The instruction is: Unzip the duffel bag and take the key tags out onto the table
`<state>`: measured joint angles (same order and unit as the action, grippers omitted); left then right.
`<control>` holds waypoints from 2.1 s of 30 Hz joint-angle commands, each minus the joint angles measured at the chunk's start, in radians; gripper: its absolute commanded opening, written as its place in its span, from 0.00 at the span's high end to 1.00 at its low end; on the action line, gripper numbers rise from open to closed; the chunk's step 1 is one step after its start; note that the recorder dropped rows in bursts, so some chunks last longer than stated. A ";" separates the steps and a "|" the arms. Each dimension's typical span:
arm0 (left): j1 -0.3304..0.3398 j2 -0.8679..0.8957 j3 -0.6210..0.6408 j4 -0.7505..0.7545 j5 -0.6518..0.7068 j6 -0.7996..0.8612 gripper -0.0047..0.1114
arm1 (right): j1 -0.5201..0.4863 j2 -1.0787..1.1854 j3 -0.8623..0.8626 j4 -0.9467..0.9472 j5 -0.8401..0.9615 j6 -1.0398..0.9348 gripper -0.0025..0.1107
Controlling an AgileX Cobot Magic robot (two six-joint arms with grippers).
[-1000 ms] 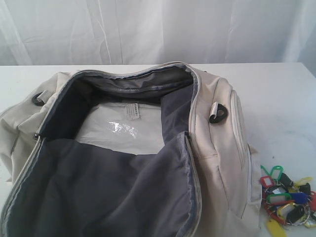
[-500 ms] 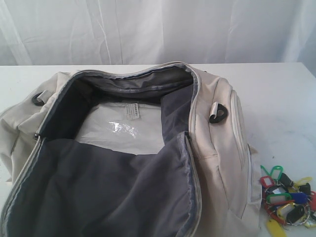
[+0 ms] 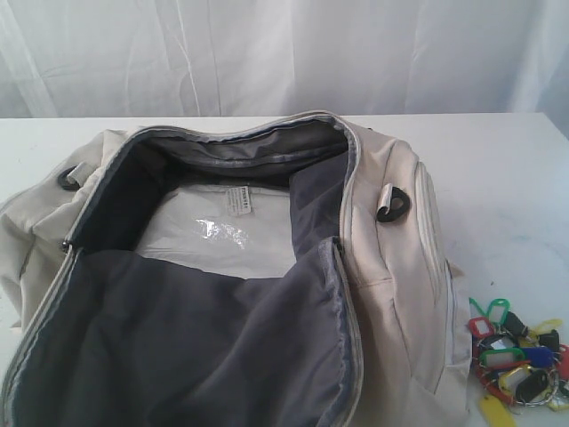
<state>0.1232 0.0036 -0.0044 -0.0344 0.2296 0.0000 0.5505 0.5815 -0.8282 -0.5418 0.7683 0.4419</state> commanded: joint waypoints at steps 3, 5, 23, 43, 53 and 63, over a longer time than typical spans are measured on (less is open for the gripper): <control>-0.007 -0.004 0.004 -0.002 0.002 -0.016 0.96 | 0.001 -0.007 0.003 -0.009 -0.009 0.000 0.98; -0.007 -0.004 0.004 -0.002 0.002 -0.016 0.96 | 0.001 -0.007 0.003 -0.009 -0.009 0.000 0.98; -0.007 -0.004 0.004 -0.002 0.002 -0.016 0.96 | 0.001 -0.007 0.003 -0.009 -0.009 0.000 0.98; -0.050 -0.004 0.004 -0.002 0.002 -0.016 0.96 | -0.084 -0.120 0.003 -0.005 -0.008 0.000 0.98; -0.050 -0.004 0.004 -0.002 0.002 -0.016 0.96 | -0.193 -0.163 0.003 -0.005 -0.008 0.000 0.98; -0.050 -0.004 0.004 -0.002 0.002 -0.016 0.96 | -0.193 -0.163 0.003 -0.005 -0.008 0.000 0.98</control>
<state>0.0810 0.0036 -0.0044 -0.0344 0.2296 -0.0098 0.3659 0.4214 -0.8282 -0.5392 0.7683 0.4419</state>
